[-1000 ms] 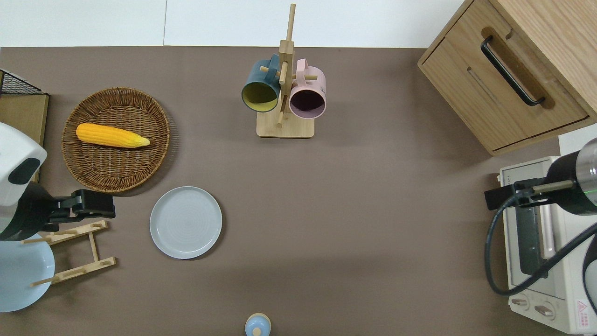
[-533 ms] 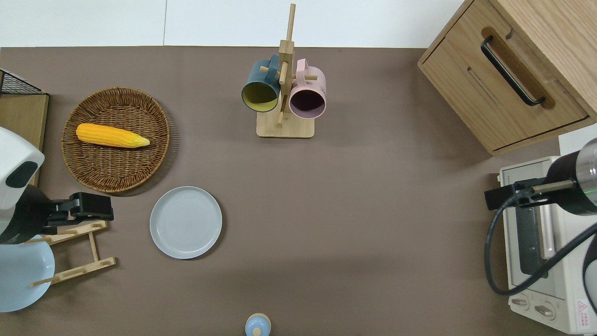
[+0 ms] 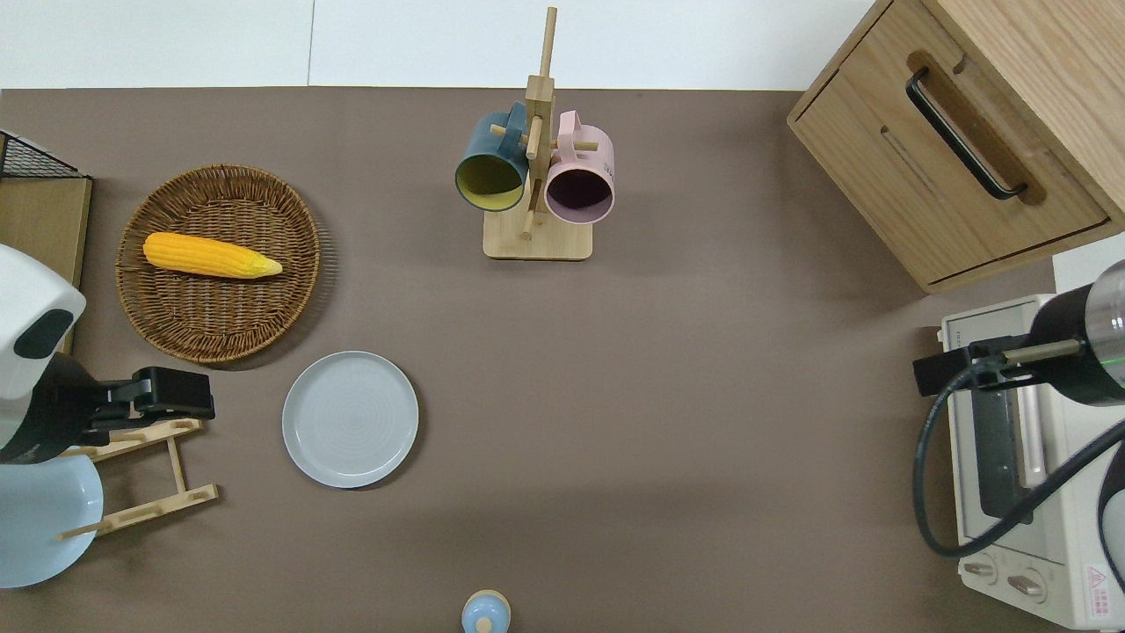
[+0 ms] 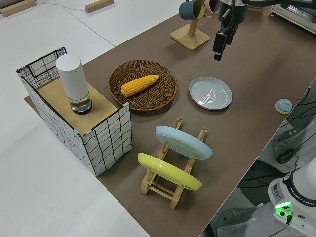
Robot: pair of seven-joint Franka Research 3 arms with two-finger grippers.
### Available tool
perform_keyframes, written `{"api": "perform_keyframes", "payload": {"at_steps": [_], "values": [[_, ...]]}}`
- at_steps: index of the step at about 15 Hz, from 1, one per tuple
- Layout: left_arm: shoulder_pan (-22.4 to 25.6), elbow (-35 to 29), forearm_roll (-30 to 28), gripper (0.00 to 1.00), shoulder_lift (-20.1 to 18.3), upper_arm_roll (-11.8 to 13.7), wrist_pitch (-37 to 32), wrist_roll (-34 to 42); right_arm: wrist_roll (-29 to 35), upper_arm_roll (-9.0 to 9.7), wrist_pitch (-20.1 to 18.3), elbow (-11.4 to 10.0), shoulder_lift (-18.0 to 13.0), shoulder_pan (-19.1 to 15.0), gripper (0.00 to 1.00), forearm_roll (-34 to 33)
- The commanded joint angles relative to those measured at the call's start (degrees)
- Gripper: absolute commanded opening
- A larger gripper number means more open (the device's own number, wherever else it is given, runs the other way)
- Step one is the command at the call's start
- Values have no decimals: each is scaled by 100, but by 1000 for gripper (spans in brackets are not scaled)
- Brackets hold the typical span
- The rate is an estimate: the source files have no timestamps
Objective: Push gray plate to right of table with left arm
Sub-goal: 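Move the left gripper forward to the near edge of the gray plate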
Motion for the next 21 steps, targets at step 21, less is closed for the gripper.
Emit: {"api": "perform_keyframes", "payload": {"at_steps": [21], "values": [[18, -2194, 46, 866, 1271, 197, 3046, 320, -46, 109, -83, 3, -55, -135, 996, -48]]}}
